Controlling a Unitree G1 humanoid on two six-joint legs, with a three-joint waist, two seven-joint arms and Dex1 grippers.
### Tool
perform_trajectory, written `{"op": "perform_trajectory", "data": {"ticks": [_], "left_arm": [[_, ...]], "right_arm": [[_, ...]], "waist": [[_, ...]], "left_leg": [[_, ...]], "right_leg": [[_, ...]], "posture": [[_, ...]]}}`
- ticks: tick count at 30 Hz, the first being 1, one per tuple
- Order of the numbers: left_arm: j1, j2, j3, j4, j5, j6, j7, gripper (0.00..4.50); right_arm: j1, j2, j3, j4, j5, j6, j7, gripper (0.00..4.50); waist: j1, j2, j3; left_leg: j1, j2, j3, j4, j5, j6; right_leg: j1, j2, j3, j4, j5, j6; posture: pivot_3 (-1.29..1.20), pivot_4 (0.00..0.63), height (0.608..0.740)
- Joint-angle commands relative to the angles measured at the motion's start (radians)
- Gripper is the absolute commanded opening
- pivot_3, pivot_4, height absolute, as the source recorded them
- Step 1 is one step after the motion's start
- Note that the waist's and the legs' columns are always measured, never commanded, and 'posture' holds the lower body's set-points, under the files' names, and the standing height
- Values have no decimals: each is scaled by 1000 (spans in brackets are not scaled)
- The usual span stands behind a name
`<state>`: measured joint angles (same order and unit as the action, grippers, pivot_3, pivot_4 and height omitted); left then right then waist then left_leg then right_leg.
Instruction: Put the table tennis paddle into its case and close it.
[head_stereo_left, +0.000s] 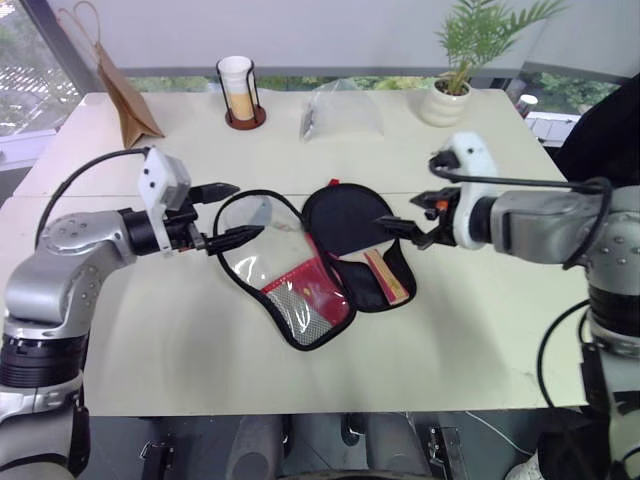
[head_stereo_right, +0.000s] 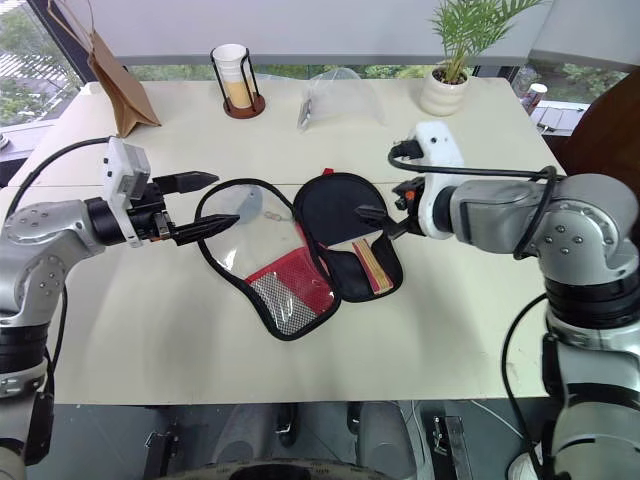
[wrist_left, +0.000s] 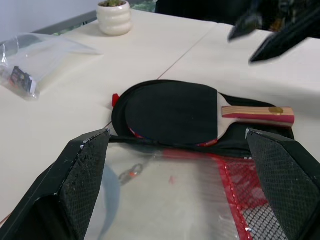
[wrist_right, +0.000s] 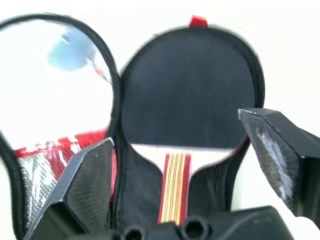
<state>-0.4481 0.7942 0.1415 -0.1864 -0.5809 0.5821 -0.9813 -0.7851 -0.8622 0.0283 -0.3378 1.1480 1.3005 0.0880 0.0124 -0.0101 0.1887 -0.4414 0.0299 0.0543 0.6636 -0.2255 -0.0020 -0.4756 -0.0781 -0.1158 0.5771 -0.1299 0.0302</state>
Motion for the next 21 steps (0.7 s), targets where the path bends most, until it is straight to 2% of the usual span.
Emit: {"op": "perform_trajectory", "data": {"ticks": [1, 5, 9, 12, 15, 21], "left_arm": [[-2, 75, 58, 12, -16, -3, -61, 4500], [32, 180, 123, 80, -14, -18, -146, 4500], [76, 280, 186, 209, 30, -100, -233, 4500], [129, 317, 198, 301, 76, -193, -287, 4500], [179, 292, 175, 341, 109, -273, -308, 4500], [204, 130, 73, 411, 238, -529, -250, 4500]], "right_arm": [[78, -91, -1, -51, -154, -240, 339, 4415], [166, -108, 12, 5, -303, -420, 516, 4415], [191, -69, 29, 39, -399, -501, 582, 4415], [190, -44, 27, 53, -440, -533, 624, 4415], [184, -35, 12, 68, -465, -546, 658, 4415], [179, -38, -10, 82, -513, -549, 691, 4415]], "waist": [[0, 0, 0], [-6, 0, 0], [-8, 0, 0], [-6, 1, 1], [-1, 1, 1], [5, 1, 1]], "left_leg": [[0, 0, 0, 0, 0, 0], [0, 0, 0, 0, 0, 0], [0, 1, 1, 0, -1, -1], [0, 2, 1, 0, -3, -4], [-1, 2, 1, -1, -4, -5], [-2, 2, 2, -1, -4, -6]], "right_leg": [[0, 0, 0, 0, 0, 0], [-1, 0, 0, -1, 0, 0], [-3, 0, -1, -1, 0, 0], [-3, 0, -2, -1, 0, 0], [-4, -2, -2, -1, 0, 0], [-3, -4, -2, -3, 0, 0]], "posture": [[0, 150, 735], [0, 150, 735], [0, 150, 735], [0, 150, 735], [0, 150, 735], [0, 150, 735]]}}
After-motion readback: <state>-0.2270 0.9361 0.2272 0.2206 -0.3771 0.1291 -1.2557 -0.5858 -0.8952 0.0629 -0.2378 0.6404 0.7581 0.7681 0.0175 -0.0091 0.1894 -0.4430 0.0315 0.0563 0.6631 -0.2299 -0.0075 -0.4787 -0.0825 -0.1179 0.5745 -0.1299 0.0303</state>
